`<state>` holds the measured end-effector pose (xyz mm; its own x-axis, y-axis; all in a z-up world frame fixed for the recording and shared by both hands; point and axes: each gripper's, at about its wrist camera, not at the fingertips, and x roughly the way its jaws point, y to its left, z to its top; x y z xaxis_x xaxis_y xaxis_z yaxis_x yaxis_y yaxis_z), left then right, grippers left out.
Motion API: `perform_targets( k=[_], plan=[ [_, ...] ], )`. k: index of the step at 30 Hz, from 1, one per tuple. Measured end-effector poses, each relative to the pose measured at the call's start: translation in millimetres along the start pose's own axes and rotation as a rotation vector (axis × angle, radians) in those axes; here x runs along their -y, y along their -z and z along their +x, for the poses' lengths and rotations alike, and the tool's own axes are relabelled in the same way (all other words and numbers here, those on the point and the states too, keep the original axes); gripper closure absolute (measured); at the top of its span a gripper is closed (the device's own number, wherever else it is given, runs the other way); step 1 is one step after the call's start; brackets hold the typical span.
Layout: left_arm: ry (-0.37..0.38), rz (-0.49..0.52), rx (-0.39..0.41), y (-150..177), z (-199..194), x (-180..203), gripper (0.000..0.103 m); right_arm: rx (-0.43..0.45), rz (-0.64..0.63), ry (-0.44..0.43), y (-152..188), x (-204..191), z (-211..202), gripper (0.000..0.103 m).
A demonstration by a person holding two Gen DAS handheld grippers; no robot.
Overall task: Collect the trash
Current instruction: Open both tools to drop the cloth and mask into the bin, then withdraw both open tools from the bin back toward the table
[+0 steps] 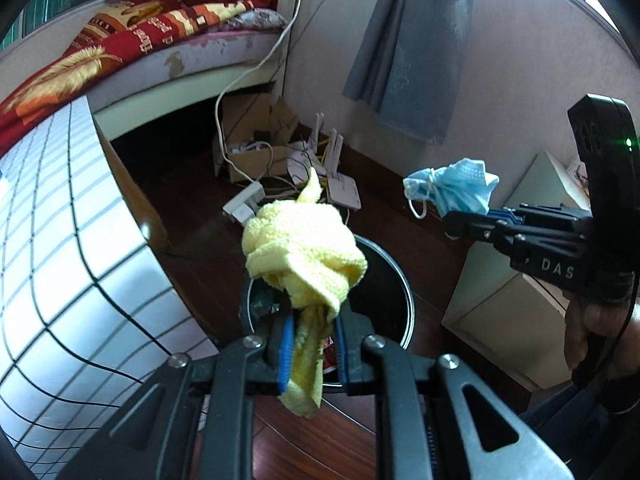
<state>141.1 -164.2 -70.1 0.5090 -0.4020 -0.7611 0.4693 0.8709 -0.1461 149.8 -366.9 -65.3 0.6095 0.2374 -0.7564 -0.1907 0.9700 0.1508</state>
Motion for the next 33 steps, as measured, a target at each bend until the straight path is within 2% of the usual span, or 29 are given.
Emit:
perform_targets(
  k=[19,20,21,22,23,24,25,26,27,28,30,33],
  plan=[
    [0.016,-0.039,-0.171,20,83,-9,0.084,-0.226,-0.062,0.011,44,10,97,0.090],
    [0.022,-0.038,-0.183,21,86,-9,0.083,-0.241,-0.064,-0.002,46,10,102,0.090],
    [0.032,-0.035,-0.208,21,94,-8,0.077,-0.258,-0.077,-0.007,47,9,108,0.089],
    [0.014,-0.030,-0.229,23,102,-7,0.064,-0.270,-0.102,0.017,50,8,114,0.074],
    [-0.022,-0.024,-0.238,24,106,-7,0.054,-0.293,-0.134,0.084,53,9,122,0.055],
    [-0.043,-0.020,-0.234,26,106,-7,0.037,-0.319,-0.151,0.140,56,11,128,0.019],
    [-0.060,-0.017,-0.226,27,104,-6,0.026,-0.336,-0.166,0.201,60,15,132,0.009],
    [-0.097,-0.014,-0.224,27,101,-6,0.022,-0.345,-0.179,0.250,63,18,134,0.009],
    [-0.111,-0.014,-0.215,27,98,-7,0.012,-0.353,-0.189,0.282,64,21,135,0.008],
    [-0.115,-0.016,-0.199,27,94,-8,0.001,-0.352,-0.186,0.294,64,25,134,0.000],
    [-0.135,-0.010,-0.170,26,88,-9,0.000,-0.331,-0.170,0.293,64,29,130,0.000],
    [-0.134,-0.024,-0.168,25,87,-14,0.000,-0.318,-0.155,0.289,61,29,125,0.000]
  ],
)
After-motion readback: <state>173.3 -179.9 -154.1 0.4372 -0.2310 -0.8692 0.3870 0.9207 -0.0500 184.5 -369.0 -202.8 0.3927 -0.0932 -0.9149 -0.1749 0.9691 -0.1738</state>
